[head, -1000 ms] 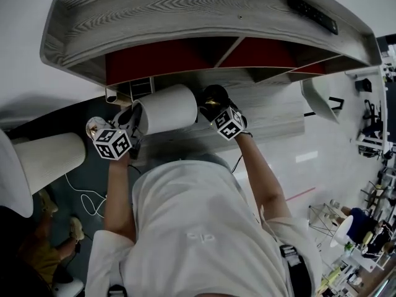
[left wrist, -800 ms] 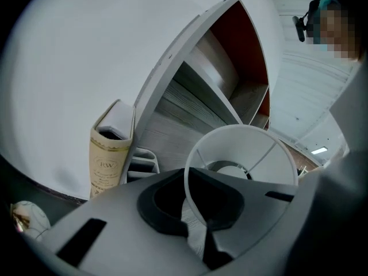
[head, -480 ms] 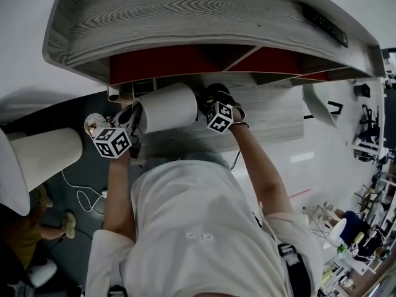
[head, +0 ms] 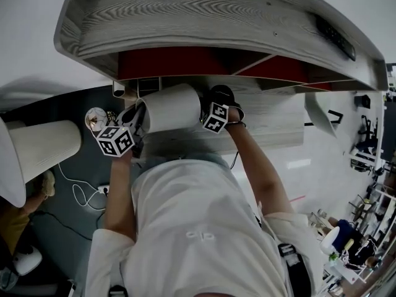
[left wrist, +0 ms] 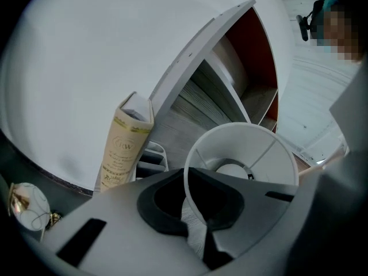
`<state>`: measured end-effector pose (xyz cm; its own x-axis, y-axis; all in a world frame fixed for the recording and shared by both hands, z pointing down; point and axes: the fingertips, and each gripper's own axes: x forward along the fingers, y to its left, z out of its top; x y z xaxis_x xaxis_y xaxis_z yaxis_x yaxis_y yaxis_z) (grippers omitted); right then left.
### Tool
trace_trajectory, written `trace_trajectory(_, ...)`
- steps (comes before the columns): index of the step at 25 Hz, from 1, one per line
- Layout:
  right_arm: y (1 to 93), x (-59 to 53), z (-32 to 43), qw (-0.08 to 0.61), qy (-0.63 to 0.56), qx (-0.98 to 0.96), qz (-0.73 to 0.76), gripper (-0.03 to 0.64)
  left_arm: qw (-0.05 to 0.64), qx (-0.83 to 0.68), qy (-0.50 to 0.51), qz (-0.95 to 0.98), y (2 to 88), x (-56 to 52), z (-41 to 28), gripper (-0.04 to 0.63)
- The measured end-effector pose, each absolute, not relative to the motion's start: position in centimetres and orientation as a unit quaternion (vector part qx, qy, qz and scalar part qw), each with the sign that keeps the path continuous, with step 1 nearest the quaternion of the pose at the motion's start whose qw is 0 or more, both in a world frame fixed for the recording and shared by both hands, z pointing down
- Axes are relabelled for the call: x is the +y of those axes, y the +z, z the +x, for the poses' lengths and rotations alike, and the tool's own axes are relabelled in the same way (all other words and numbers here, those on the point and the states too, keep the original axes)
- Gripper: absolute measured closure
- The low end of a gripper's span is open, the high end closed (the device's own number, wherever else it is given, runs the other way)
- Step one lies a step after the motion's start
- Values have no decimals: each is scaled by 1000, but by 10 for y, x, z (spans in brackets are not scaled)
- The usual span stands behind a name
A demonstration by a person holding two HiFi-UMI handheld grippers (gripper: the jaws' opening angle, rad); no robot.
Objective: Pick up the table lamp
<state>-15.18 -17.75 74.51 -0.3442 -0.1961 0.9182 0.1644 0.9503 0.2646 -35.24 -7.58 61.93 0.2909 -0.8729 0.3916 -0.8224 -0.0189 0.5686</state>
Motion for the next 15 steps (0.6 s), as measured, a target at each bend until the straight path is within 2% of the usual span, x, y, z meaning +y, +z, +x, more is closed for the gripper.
trace_trajectory(4,748,-179,-152,584,-183,-791,13,483,378,-597,-39,706,625,-73,-356,572)
trace_trajectory(15,747,-181,-151,600,-181,-779,16,503,386,-594,-41,704,628,-75,-358,572)
